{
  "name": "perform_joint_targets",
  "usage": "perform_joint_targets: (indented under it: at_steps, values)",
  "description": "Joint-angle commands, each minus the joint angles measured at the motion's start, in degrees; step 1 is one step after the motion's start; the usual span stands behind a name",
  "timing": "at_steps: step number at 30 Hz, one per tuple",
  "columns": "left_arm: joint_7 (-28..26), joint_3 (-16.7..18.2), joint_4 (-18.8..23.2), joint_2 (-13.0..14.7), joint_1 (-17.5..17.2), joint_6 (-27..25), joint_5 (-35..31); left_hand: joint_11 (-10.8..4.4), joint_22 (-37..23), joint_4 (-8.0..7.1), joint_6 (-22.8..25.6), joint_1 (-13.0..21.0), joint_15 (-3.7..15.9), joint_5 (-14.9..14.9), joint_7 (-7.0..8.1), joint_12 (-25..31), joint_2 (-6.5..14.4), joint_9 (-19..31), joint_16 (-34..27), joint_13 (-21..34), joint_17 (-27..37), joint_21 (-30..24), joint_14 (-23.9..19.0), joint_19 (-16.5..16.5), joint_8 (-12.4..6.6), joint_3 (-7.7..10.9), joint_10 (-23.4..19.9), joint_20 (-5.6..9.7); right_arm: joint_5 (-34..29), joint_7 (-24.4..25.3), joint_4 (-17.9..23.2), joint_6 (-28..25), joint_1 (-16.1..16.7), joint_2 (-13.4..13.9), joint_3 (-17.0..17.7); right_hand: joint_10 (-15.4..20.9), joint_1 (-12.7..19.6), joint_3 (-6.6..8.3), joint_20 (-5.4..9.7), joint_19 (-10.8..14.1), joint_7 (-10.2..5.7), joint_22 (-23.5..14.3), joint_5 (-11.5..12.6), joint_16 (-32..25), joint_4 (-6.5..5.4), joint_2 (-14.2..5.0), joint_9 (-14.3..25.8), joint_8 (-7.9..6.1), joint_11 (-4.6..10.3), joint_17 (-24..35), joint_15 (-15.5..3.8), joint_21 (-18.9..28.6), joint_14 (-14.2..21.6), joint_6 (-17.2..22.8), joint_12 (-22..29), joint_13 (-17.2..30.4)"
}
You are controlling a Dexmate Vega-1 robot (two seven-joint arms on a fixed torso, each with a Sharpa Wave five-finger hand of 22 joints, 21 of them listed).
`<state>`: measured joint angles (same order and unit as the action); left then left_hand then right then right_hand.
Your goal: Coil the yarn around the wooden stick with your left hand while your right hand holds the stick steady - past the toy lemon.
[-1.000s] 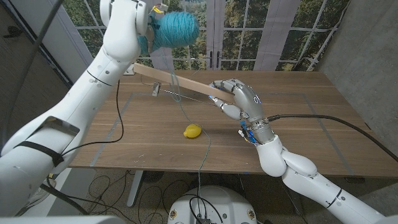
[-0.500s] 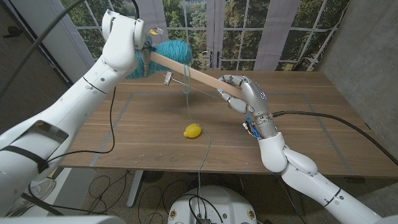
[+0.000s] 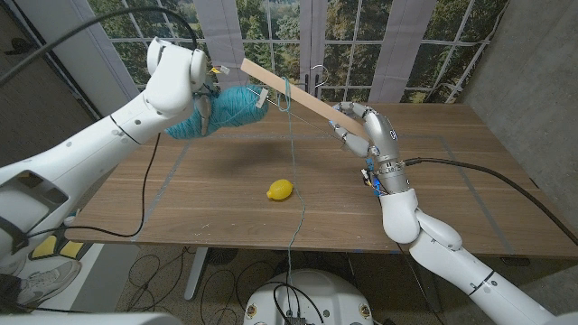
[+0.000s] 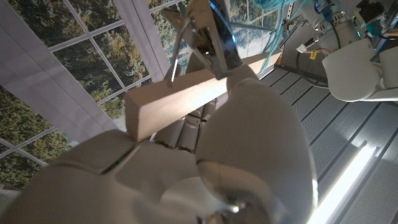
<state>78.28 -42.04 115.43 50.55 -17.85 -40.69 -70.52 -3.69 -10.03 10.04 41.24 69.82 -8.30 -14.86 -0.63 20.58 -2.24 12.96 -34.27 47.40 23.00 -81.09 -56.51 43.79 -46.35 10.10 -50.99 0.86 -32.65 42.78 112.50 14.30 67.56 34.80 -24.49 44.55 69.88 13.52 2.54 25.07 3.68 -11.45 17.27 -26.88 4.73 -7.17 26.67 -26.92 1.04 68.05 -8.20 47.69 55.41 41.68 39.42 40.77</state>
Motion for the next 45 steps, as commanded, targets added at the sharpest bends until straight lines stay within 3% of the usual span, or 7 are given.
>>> perform_joint_targets:
  at_steps: [1,7,12,16,26,36,45]
  values:
    - [-1.0,-2.3,1.2,-2.7,-0.6,5.9,7.0,-4.52,-0.3,-2.5,5.5,5.3,21.26,-0.5,2.24,-0.2,7.1,0.4,-0.3,0.5,15.0,-0.4,-19.9,-2.0,-0.23,8.1,-5.0,10.71,1.7,0.1,-1.2,0.9,-1.6,-1.7,1.1,7.6,1.7,0.26,7.49,-0.4,-10.89,0.0,0.5,0.1,-0.27,-1.99,0.3,-0.21,7.22,0.3,-4.96,0.3,0.5,11.9,-0.1,-0.1]
    - [0.7,-7.2,4.8,-2.3,1.8,8.3,9.5,-4.57,-0.3,-2.55,5.3,5.3,21.27,-0.5,2.32,-0.3,7.2,0.6,-0.2,0.8,15.1,-0.5,-20.0,-2.0,-0.12,8.1,-4.9,10.71,1.8,1.3,-2.5,-0.1,-2.4,-2.9,1.7,7.7,1.8,0.22,7.46,-0.5,-10.88,0.0,0.5,0.2,-0.29,-1.98,0.4,-0.18,7.26,0.3,-4.96,0.5,0.5,11.9,-0.1,0.0]
    - [0.7,-6.9,7.7,-1.4,1.0,7.1,10.8,-4.63,-0.3,-2.55,5.3,5.3,21.29,-0.6,2.27,-0.4,7.2,0.7,-0.2,1.0,15.2,-0.5,-20.0,-2.0,-0.01,8.07,-4.9,10.72,2.5,2.3,-3.4,-1.2,-3.3,-3.8,2.4,7.7,1.8,0.2,7.48,-0.6,-10.89,0.1,0.5,0.3,-0.32,-1.99,0.4,-0.12,7.07,0.4,-4.95,0.7,0.6,11.8,-0.1,0.0]
    - [0.7,-14.2,11.8,2.6,5.8,3.0,12.9,-4.53,-0.4,-2.54,5.2,5.3,21.31,-0.6,2.34,-0.5,7.2,0.8,-0.1,1.1,15.2,-0.5,-20.0,-2.0,0.05,8.08,-4.9,10.74,4.2,2.4,-4.1,-2.8,-3.8,-4.6,3.3,7.7,1.8,0.19,7.45,-0.6,-10.86,0.1,0.5,0.4,-0.3,-1.98,0.3,-0.1,7.18,0.4,-4.97,0.8,0.6,11.9,-0.2,0.1]
    - [0.7,-7.0,22.4,6.1,0.7,-1.0,14.5,-4.49,-0.4,-2.47,5.3,5.5,21.34,-0.6,2.28,-0.8,7.2,1.0,0.0,1.3,15.3,-0.6,-20.1,-1.9,0.17,8.05,-4.9,10.76,10.6,2.6,-7.4,-3.3,-4.2,-5.8,4.8,7.7,1.9,0.16,7.43,-0.8,-10.73,0.1,0.5,0.6,-0.31,-1.99,0.3,-0.02,7.13,0.4,-4.96,1.2,0.7,12.0,-0.3,0.2]
    - [0.7,-14.1,28.9,6.3,8.1,-1.8,18.2,-4.29,-0.4,-2.44,5.2,5.6,21.36,-0.5,2.11,-1.1,7.3,1.1,0.2,1.6,15.3,-0.8,-20.1,-1.8,0.44,7.99,-5.0,10.76,13.2,2.6,-8.5,-4.1,-4.5,-6.1,5.4,7.8,1.9,0.13,7.37,-0.9,-10.7,0.2,0.5,0.7,-0.33,-2.0,0.4,0.04,7.01,0.5,-4.97,1.6,0.8,12.0,-0.5,0.2]
    - [0.7,-3.4,34.6,3.4,5.7,0.4,20.6,-4.05,-0.4,-2.37,5.2,5.8,21.37,-0.4,2.05,-1.3,7.4,1.3,0.3,1.8,15.4,-0.9,-20.2,-1.9,0.52,7.93,-5.0,10.77,15.1,3.1,-9.4,-5.2,-3.7,-6.0,5.8,7.8,2.0,0.1,7.35,-1.1,-10.73,0.2,0.5,0.9,-0.36,-2.03,0.4,0.15,6.8,0.5,-4.93,1.9,0.9,12.0,-0.6,0.2]
